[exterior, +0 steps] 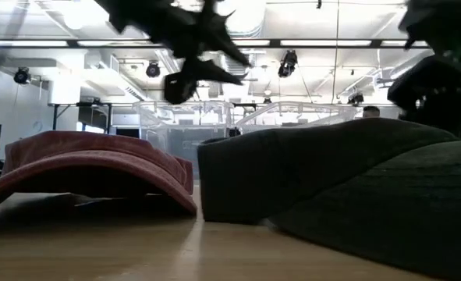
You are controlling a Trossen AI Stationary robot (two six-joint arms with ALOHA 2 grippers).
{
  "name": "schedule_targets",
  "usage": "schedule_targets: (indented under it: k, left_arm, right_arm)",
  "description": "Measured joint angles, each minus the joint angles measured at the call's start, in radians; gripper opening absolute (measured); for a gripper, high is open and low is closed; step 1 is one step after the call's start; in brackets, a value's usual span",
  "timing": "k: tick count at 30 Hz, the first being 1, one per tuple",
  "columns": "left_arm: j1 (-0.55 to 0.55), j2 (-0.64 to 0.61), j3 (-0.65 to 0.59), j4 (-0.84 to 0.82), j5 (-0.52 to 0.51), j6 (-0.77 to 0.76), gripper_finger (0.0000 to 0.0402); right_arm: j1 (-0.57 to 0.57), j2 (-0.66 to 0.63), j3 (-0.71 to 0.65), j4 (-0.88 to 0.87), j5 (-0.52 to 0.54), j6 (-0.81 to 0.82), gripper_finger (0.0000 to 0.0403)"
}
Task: Pick & Place hat
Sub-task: Put the right black cap into the right transparent bin
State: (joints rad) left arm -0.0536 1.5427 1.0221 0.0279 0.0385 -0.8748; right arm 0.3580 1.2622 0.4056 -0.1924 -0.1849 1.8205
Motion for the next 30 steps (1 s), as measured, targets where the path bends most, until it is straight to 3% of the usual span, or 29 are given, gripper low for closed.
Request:
schedule_targets:
  k: [7,13,16,22,30]
  left_arm:
    - [-0.013,0.234,0.216,0.005,0.009,-0.075,0.0121]
    - [-0.038,0.393,0.379,-0.116,0.013,-0.089,0.0121]
    - [-0.039,0.453,0.411,-0.177,0.014,-0.116,0.0121]
    - [-0.045,0.511,0.42,-0.141,0.075,-0.175,0.0121]
    - [-0.049,0.546,0.414,-0.06,0.08,-0.178,0.0121]
  right_arm:
    - [0.0,0.08,-0.072,0.242,0.006,-0.028,0.0228]
    - [0.0,0.11,-0.055,0.257,0.046,-0.09,0.0228]
    - [0.001,0.105,-0.057,0.257,0.073,-0.103,0.0228]
    - [0.0,0.104,-0.058,0.257,0.084,-0.122,0.0228]
    - [-0.002,0.108,-0.045,0.247,0.097,-0.148,0.0228]
